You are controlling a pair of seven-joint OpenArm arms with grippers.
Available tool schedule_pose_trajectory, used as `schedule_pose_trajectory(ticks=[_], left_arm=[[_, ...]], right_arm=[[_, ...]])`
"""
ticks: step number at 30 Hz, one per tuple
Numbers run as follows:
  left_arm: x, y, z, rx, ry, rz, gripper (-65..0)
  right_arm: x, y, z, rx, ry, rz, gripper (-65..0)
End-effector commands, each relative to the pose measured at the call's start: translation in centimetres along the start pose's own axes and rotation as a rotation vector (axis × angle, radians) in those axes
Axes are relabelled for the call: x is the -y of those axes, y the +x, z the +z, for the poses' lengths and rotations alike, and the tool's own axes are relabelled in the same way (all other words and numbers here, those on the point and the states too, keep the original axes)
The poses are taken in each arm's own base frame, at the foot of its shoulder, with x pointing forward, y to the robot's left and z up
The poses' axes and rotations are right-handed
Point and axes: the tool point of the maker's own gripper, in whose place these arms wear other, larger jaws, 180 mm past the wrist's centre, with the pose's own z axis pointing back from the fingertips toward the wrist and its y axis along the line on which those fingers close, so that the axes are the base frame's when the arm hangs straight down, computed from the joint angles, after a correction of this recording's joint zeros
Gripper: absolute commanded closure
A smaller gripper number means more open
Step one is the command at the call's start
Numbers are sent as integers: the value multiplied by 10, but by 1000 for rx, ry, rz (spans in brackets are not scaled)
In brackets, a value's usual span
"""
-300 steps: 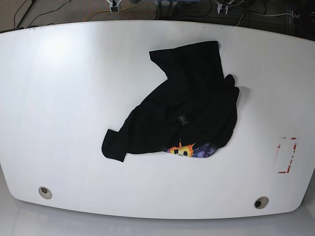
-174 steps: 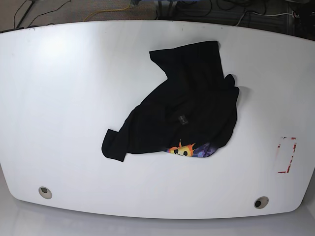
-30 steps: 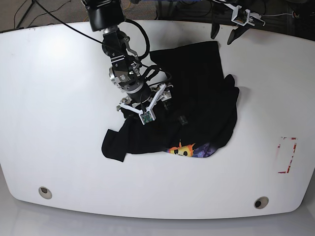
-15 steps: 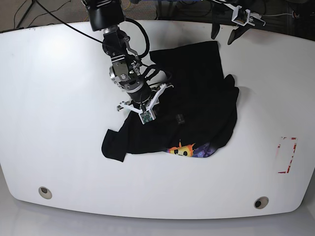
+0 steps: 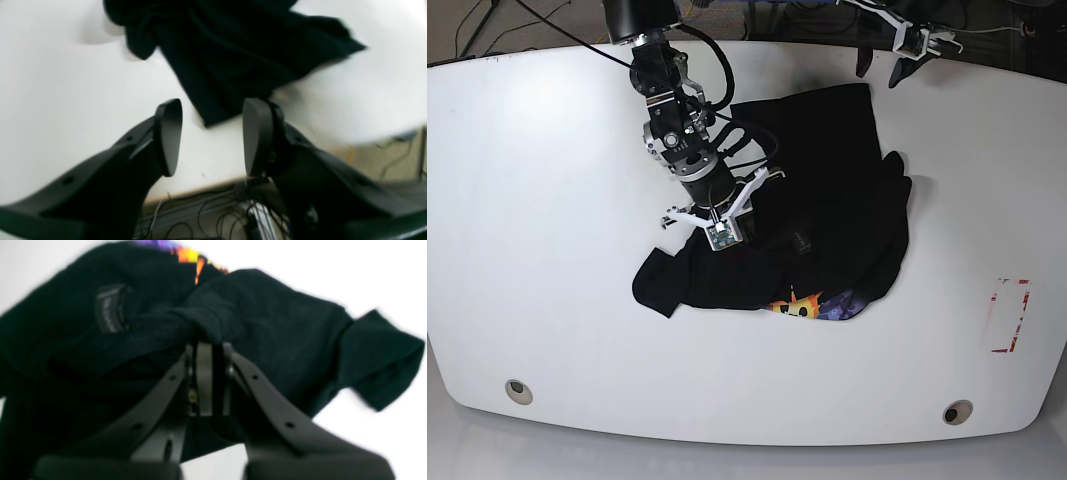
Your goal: Layout the t-shirt on the table in an organized manner, then fold the t-shirt properly
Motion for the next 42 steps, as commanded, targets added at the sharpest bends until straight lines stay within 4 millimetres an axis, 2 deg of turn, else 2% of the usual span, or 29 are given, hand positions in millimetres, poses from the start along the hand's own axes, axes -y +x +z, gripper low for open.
schedule_pose_trajectory(ticks=[1, 6, 16, 25, 32, 42], left_arm=[[2, 11, -3, 38, 12, 25, -281], [2, 14, -12, 40, 23, 38, -281], [1, 12, -35, -28, 46, 67, -281], [-14, 13, -41, -32, 98, 78, -281], [-20, 5, -43, -88, 127, 97, -281], [-11, 1, -46, -125, 45, 263, -282]], right_arm=[[1, 25, 5, 67, -3, 8, 0], [0, 33, 9, 82, -4, 13, 0], [2, 33, 10, 81, -8, 18, 0], [1, 29, 11, 75, -5, 15, 0], [0, 25, 12, 66, -4, 12, 0], [-1, 25, 12, 65, -3, 11, 0]])
